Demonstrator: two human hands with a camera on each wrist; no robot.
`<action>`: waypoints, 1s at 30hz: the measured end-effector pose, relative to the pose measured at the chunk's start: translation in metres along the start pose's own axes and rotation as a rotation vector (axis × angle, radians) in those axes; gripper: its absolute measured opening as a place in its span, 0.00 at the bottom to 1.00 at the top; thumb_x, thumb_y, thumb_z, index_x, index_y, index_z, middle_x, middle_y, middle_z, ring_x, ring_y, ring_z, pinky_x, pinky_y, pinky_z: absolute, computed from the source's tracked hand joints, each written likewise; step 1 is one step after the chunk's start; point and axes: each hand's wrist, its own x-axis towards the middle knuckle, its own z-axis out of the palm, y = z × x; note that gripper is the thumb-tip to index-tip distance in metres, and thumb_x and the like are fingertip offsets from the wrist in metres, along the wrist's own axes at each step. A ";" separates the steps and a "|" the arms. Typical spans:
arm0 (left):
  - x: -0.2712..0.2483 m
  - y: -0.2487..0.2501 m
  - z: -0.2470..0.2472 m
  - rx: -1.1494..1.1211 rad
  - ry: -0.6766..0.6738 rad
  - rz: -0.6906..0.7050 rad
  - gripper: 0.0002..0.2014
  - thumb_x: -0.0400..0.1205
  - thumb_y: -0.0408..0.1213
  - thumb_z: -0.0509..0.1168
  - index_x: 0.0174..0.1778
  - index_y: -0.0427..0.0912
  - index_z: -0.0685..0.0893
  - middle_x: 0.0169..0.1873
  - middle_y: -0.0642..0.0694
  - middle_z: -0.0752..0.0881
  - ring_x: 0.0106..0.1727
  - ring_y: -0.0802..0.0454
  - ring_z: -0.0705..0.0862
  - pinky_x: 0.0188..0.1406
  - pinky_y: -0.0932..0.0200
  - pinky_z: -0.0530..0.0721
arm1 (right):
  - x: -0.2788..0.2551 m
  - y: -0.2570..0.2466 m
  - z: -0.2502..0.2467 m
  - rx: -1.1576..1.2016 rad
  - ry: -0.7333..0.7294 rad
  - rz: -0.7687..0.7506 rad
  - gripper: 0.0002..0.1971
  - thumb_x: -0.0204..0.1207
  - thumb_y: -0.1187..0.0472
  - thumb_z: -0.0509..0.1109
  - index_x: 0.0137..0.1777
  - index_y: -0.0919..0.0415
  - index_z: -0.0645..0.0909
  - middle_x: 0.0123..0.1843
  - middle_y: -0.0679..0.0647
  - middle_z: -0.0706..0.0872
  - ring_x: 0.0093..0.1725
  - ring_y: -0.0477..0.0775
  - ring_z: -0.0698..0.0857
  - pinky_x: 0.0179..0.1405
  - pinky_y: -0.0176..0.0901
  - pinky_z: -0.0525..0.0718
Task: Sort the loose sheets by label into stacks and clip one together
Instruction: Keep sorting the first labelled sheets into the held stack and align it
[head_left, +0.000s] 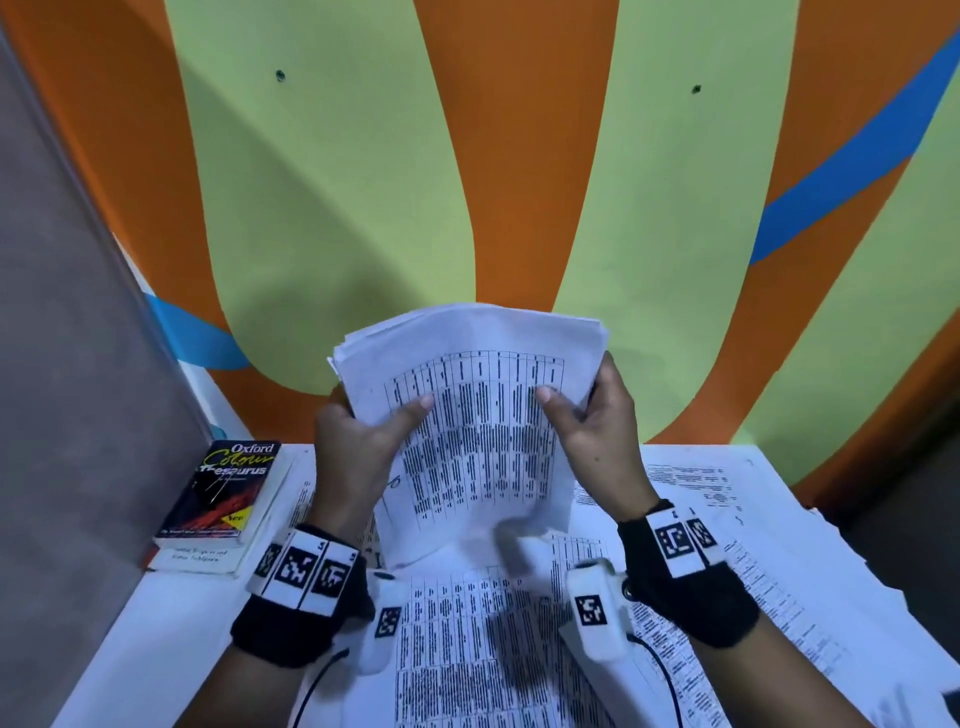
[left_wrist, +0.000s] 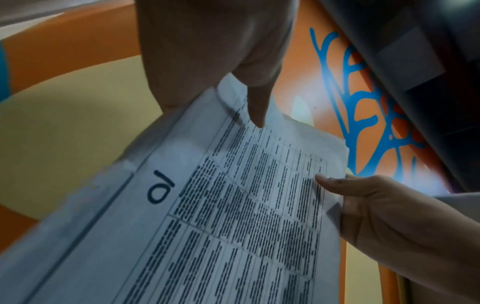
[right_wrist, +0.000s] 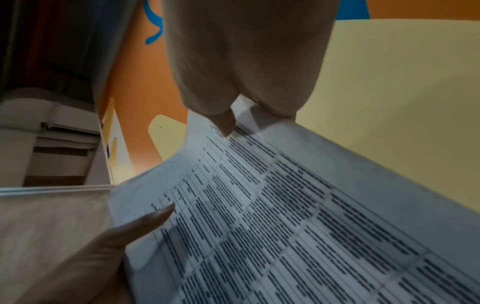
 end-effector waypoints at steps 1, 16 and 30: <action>0.000 -0.003 0.000 0.009 -0.019 -0.017 0.18 0.71 0.33 0.78 0.24 0.46 0.75 0.14 0.61 0.78 0.15 0.67 0.73 0.19 0.75 0.70 | 0.002 0.001 -0.002 -0.004 -0.022 0.023 0.21 0.78 0.69 0.71 0.68 0.58 0.70 0.55 0.46 0.83 0.52 0.34 0.83 0.54 0.28 0.82; -0.004 -0.042 -0.011 0.226 0.121 -0.091 0.20 0.75 0.41 0.75 0.25 0.42 0.70 0.17 0.51 0.67 0.14 0.62 0.65 0.17 0.68 0.63 | -0.066 0.095 -0.113 -1.343 -1.138 0.473 0.37 0.63 0.65 0.74 0.72 0.47 0.67 0.70 0.57 0.66 0.73 0.60 0.62 0.67 0.60 0.71; -0.010 -0.041 -0.010 0.182 0.137 -0.080 0.20 0.76 0.43 0.75 0.25 0.44 0.71 0.21 0.46 0.74 0.19 0.58 0.67 0.28 0.60 0.70 | -0.085 0.121 -0.118 -1.315 -1.155 0.313 0.23 0.68 0.67 0.71 0.63 0.52 0.74 0.49 0.47 0.74 0.56 0.54 0.69 0.55 0.54 0.68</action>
